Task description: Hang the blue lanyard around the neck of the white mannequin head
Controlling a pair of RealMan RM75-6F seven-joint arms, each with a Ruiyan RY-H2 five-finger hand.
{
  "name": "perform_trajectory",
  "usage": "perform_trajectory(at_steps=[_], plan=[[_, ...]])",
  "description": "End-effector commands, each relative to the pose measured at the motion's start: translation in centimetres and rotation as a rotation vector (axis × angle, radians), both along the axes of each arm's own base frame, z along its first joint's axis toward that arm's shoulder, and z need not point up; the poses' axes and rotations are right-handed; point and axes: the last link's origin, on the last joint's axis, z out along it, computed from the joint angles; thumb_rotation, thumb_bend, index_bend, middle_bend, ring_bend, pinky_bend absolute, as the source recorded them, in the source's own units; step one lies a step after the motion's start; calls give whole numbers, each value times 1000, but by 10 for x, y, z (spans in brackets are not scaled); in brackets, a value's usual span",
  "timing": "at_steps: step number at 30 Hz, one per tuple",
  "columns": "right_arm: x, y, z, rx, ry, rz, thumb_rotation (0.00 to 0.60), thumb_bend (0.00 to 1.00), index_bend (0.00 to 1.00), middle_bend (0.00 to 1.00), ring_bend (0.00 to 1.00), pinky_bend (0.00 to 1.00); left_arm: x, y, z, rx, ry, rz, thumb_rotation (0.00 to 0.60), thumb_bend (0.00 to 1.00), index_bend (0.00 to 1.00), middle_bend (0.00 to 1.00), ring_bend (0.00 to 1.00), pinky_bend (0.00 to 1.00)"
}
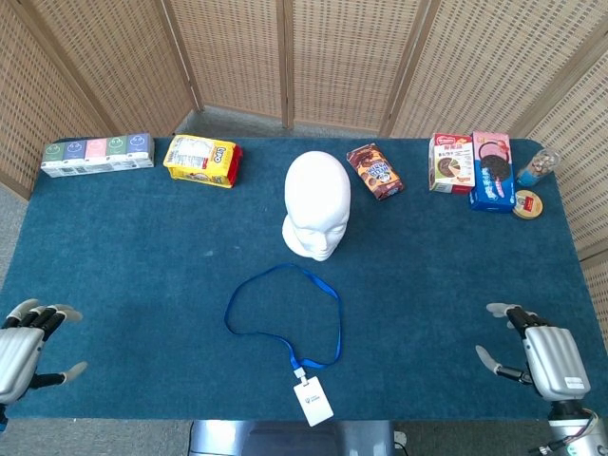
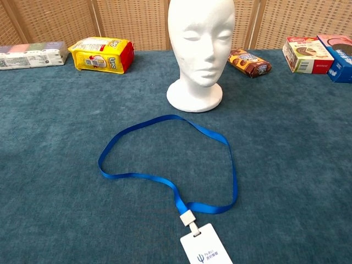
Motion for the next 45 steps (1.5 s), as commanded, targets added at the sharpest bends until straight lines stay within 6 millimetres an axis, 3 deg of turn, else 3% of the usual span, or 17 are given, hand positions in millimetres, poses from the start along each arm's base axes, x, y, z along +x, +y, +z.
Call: perform_trajectory(at_steps=[1,6,11,15,23,41,45], plan=[[3,-10,-5,44,-115,26,405,311,274,418,535,646,0,1,1,1,3,0,498,92,309,284,247,118],[9,-27,-8,87,-187,73,406,312,275,574,738,849,-1,5,2,-11,1,-1,497,91,310,284,247,119],[15,-42,-15,113,-158,107,407,311,284,731,887,936,-2,8,2,-14,10,-3,495,91,309,288,247,119],[21,-53,-23,138,-145,147,407,311,345,873,994,999,-2,10,1,-20,14,-4,498,92,309,291,248,119],[26,-70,-40,176,-100,218,408,312,399,999,1000,1000,1,18,2,-24,24,-24,498,92,309,296,252,119],[71,-113,-94,452,95,402,407,327,424,1000,1000,1000,16,37,-5,-50,44,-70,501,92,309,297,254,119],[80,-120,-107,489,136,436,440,338,428,1000,1000,1000,17,38,-6,-51,45,-73,500,92,309,301,254,119]])
